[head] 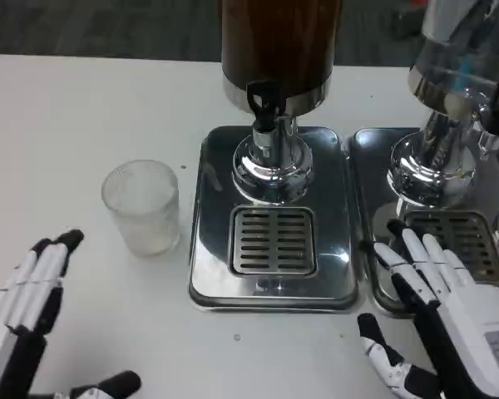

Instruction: Grasp the cup under the faucet to collect the drink, then remove the cup.

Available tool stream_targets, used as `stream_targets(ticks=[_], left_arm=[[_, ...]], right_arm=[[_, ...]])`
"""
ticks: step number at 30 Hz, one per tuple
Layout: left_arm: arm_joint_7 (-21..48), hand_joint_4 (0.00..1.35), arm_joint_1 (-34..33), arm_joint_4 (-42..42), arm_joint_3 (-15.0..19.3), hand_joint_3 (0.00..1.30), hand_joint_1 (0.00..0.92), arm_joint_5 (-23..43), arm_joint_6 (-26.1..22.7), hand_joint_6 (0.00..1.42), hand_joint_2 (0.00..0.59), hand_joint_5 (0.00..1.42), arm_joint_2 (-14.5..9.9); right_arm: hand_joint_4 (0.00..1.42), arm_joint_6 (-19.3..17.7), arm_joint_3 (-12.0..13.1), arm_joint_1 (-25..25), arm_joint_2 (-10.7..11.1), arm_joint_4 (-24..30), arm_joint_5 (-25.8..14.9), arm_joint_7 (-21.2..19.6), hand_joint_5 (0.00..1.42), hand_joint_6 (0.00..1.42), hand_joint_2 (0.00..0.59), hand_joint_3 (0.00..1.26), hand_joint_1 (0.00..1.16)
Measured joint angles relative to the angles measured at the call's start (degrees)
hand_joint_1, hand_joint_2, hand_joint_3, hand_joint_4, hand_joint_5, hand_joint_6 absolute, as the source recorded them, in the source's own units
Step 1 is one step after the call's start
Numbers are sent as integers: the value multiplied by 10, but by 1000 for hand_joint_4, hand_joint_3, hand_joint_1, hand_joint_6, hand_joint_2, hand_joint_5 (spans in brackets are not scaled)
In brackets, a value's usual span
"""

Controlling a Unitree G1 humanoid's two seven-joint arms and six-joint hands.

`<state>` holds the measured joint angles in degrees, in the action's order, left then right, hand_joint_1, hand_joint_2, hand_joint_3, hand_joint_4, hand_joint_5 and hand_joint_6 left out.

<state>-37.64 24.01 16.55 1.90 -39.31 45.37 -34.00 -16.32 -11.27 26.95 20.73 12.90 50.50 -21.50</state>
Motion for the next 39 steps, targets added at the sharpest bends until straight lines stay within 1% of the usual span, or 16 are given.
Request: stream_targets(ticks=[1,3,6,15,18,20,23,24,28,32,34,37,39], left_arm=[[4,0,-12,12,8,0,0,15,6,146,33,119,-5],[15,0,-38,32,17,0,0,36,14,161,30,137,-13],[35,8,-69,61,20,1,3,57,24,187,29,169,-19],[76,44,-153,133,27,50,127,94,31,254,16,243,-23],[99,55,-186,168,27,55,156,101,26,284,20,261,-28],[118,72,-220,201,24,55,174,106,22,303,22,280,-31],[129,86,-257,244,15,64,194,107,20,322,23,301,-32],[135,88,-280,273,11,65,197,107,18,333,23,310,-32],[146,98,-340,344,-9,76,211,107,24,341,20,318,-32],[153,105,-375,396,-27,76,212,116,31,357,21,328,-31],[155,108,-385,410,-33,78,214,117,31,361,22,330,-29],[155,122,-398,420,-48,86,229,117,31,377,27,344,-16],[155,122,-404,426,-53,86,229,118,30,379,27,347,-11]], right_arm=[[0,3,-6,-1,-6,5,5,0,0,48,507,158,449],[0,9,-9,-4,-15,8,11,0,0,48,507,158,449],[0,16,-13,-7,-25,8,17,-1,0,59,509,166,449],[0,20,-29,-25,-42,5,21,-7,1,62,508,171,460],[11,20,-32,-34,-44,0,21,-8,5,65,506,177,468],[14,20,-35,-43,-44,-3,21,-12,14,65,510,186,473],[21,20,-39,-49,-45,-8,21,-13,18,76,511,197,477],[22,20,-42,-56,-45,-12,22,-13,19,77,511,198,477],[28,20,-50,-69,-48,-13,22,-16,23,78,511,199,479],[30,20,-52,-72,-49,-13,22,-20,25,79,510,199,480],[31,19,-50,-72,-47,-13,19,-21,25,80,509,199,481],[32,11,-34,-72,-32,-16,3,-21,31,80,508,199,482],[32,7,-29,-72,-24,-17,-3,-21,33,80,507,200,482]])
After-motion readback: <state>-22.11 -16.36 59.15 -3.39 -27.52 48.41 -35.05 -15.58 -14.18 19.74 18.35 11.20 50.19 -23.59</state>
